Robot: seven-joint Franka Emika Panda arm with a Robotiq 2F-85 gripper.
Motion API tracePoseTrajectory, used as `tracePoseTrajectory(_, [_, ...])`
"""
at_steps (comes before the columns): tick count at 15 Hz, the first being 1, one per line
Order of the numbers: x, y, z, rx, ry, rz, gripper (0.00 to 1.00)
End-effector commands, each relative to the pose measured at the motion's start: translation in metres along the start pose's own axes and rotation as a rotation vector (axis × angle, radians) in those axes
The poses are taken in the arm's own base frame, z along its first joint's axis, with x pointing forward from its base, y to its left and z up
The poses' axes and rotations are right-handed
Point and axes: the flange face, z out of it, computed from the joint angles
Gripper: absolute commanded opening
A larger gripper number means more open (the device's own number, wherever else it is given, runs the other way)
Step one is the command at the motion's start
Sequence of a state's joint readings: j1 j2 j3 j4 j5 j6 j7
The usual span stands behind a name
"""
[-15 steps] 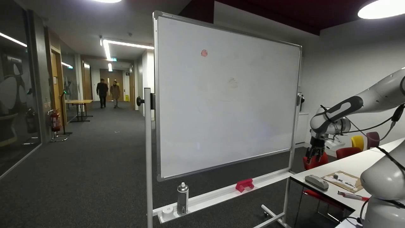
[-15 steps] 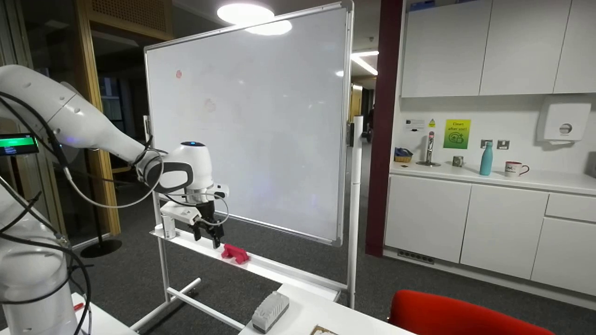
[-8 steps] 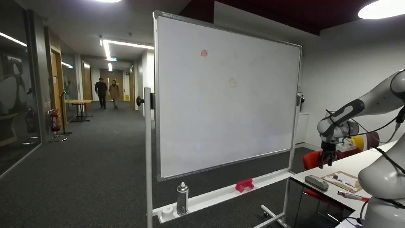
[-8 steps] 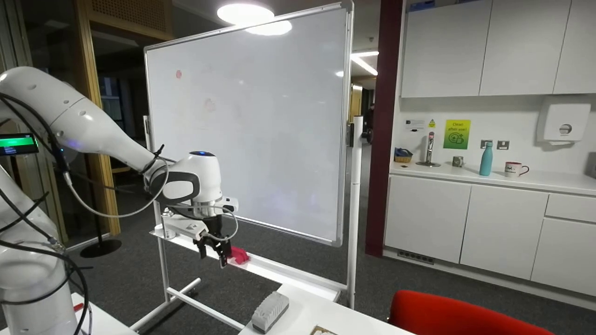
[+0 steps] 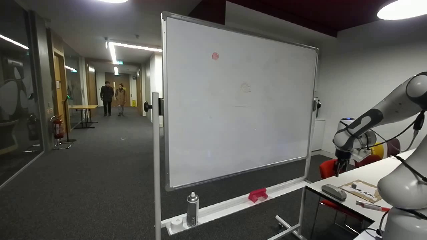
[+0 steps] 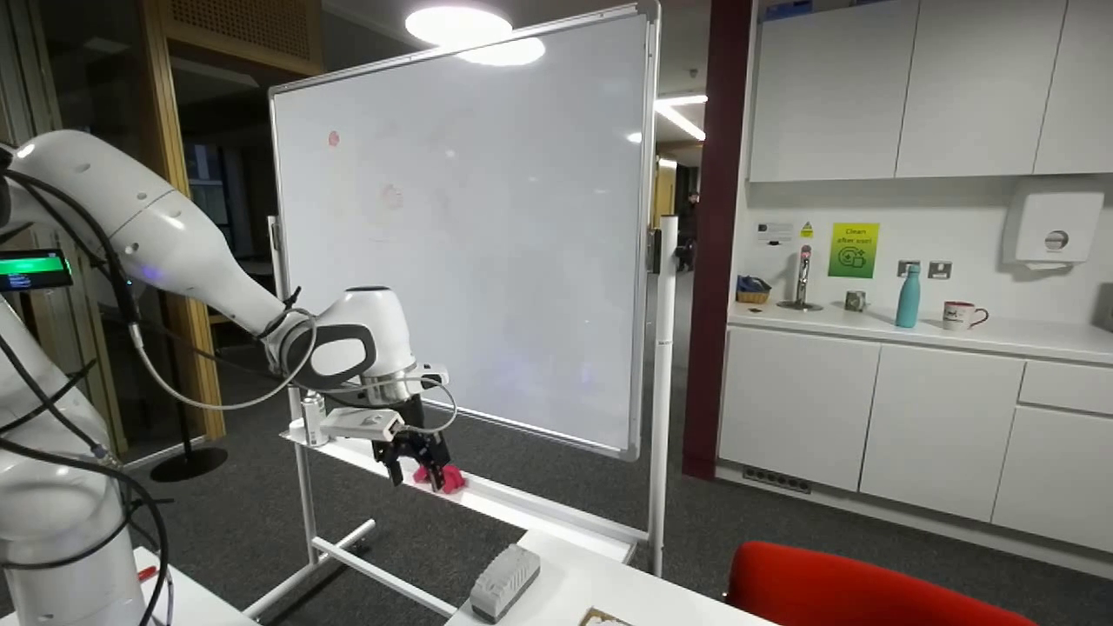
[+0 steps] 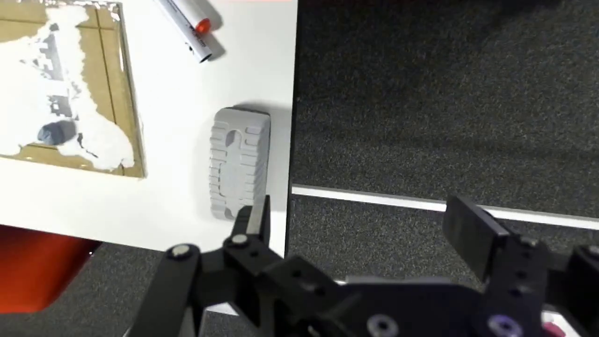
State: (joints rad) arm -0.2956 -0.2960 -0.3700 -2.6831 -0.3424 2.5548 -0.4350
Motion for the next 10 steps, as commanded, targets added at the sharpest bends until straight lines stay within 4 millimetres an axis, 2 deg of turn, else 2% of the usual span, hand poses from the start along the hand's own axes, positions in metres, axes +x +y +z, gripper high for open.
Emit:
tracePoseTrajectory(1, [0.006,0.025,0.026,-0.037,-0.012,-0.001,1.0])
tracePoseTrajectory(5, [0.001,0.06,0.06,0.035,-0.036,0.029,1.0])
tracePoseTrajectory(7, [-0.002,0.075,0.069,0.11,-0.021,0.048,1.0])
tracePoseTrajectory(9, [0.004,0.095,0.083,0.18,-0.009,0.069,1.0])
tracePoseTrajectory(10, [0.003,0.103,0.088,0.229,-0.049,0.076,1.0])
